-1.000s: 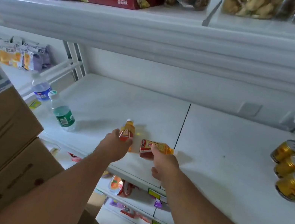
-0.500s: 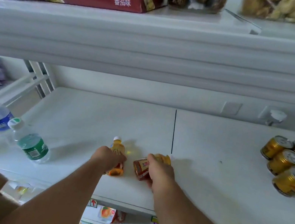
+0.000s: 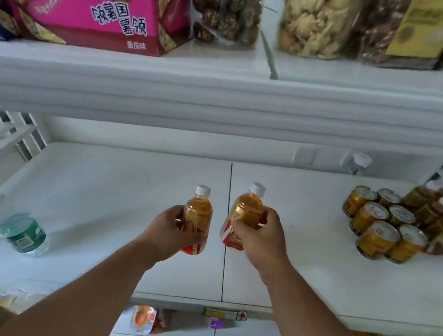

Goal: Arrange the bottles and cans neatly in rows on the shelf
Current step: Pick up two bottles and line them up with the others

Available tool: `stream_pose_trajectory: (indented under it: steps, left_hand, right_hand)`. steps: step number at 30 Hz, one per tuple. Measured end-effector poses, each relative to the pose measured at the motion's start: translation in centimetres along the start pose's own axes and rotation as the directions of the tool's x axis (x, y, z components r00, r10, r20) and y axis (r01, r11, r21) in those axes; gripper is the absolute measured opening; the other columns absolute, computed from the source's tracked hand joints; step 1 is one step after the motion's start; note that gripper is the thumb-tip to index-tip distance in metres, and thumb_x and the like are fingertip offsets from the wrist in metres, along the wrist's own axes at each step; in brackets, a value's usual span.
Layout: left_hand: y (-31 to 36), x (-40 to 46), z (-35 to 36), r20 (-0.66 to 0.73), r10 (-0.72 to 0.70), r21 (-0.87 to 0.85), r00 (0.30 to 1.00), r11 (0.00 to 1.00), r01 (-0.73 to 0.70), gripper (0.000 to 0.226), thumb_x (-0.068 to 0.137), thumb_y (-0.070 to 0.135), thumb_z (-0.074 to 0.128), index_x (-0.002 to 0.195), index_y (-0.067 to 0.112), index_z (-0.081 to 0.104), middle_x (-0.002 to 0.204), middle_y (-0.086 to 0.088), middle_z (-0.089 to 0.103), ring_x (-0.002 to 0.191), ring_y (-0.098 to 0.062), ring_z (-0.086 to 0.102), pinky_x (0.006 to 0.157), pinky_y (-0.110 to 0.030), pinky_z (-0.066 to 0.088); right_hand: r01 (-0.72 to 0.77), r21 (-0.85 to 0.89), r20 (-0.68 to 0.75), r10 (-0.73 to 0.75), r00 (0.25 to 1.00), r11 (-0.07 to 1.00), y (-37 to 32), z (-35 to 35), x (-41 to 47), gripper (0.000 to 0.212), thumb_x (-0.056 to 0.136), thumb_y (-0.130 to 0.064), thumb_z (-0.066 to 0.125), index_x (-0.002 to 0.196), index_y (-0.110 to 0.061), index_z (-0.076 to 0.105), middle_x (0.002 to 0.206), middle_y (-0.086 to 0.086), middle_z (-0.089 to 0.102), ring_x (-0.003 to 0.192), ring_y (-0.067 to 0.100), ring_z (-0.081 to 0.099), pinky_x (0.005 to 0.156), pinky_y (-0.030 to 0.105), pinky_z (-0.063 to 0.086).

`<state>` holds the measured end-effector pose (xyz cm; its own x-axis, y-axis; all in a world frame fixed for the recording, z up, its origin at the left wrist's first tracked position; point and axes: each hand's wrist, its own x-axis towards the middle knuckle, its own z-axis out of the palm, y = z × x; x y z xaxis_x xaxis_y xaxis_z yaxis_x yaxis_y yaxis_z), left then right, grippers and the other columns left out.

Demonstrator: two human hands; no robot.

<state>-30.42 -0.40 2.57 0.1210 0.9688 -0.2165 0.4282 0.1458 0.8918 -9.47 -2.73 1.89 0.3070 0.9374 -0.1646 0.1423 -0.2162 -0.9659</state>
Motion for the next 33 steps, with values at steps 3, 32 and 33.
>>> stream_pose_trajectory:
  steps: [3, 32, 33]
  left_hand:
    - [1.9, -1.3, 2.9, 0.031, 0.075, -0.014, 0.997, 0.997, -0.074, 0.046, 0.071, 0.029, 0.087, 0.107, 0.037, 0.058, 0.103, 0.009, 0.066, 0.093, -0.007, 0.064, 0.073, -0.023, 0.052]
    - [12.6, -20.1, 26.7, 0.256, 0.336, -0.063, 0.906, 0.941, -0.331, 0.065, 0.062, 0.050, 0.086, 0.120, 0.037, 0.059, 0.110, 0.018, 0.066, 0.102, -0.001, 0.061, 0.086, -0.026, 0.049]
    - [12.6, -20.3, 26.9, 0.272, 0.342, -0.065, 0.899, 0.939, -0.338, 0.065, 0.061, 0.051, 0.086, 0.119, 0.039, 0.059, 0.110, 0.019, 0.066, 0.102, 0.000, 0.061, 0.084, -0.024, 0.048]
  right_hand:
    - [0.107, -0.013, -0.037, -0.108, 0.993, 0.994, -0.4, -3.8, -1.6, 0.039, 0.080, -0.034, 0.081, 0.107, -0.039, 0.053, 0.106, -0.016, 0.059, 0.095, 0.006, 0.060, 0.073, 0.019, 0.047]
    - [0.212, 0.045, -0.411, -0.175, 0.895, 0.976, 5.1, -33.5, -22.3, 0.053, 0.066, -0.053, 0.084, 0.115, -0.043, 0.067, 0.101, -0.024, 0.071, 0.099, 0.002, 0.067, 0.086, 0.042, 0.060]
    - [0.204, 0.043, -0.420, -0.167, 0.892, 0.978, 5.3, -33.6, -22.8, 0.055, 0.064, -0.055, 0.084, 0.115, -0.042, 0.067, 0.101, -0.024, 0.071, 0.099, 0.003, 0.068, 0.087, 0.043, 0.059]
